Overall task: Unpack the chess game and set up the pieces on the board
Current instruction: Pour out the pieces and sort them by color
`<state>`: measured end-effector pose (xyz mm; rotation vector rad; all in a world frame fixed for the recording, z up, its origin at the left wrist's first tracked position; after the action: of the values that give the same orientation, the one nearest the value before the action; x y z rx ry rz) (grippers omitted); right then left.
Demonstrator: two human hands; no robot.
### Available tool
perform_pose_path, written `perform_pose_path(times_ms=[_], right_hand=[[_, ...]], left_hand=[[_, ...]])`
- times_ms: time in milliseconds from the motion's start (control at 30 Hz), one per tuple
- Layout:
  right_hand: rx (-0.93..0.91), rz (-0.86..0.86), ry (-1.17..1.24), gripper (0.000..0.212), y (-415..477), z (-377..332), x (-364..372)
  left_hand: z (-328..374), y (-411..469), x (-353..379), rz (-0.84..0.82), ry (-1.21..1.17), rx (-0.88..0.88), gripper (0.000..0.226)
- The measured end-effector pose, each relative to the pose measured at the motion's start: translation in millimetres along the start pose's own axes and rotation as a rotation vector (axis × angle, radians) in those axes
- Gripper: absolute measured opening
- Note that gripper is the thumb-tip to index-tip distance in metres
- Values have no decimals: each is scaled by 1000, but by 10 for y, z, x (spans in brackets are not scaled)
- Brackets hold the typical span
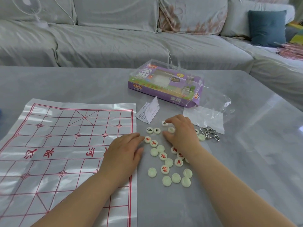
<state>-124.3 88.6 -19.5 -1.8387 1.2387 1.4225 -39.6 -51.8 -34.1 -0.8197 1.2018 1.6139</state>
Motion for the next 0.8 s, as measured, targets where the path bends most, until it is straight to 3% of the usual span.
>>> perform_pose_path(times_ms=[367,667,800], right_hand=[[80,49,94,29,-116,180,49],[55,-62,-74,30,-12,134,6],[136,-71,39,30,6,171,-34]], left_hand=[[86,71,126,11,-5,53,38],[78,51,122,69,0,52,28],[75,50,134,87,-9,51,21]])
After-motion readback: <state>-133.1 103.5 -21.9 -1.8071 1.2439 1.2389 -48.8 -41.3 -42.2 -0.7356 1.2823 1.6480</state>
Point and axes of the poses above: each hand's wrist, its own y-axis towards the middle knuckle, its own x-axis out of the palm, z = x × y, the point moved 5 cm from there along y, towards the middle knuckle, and after that the axes turned 8 degrees about -x, right-handed, at the moved point
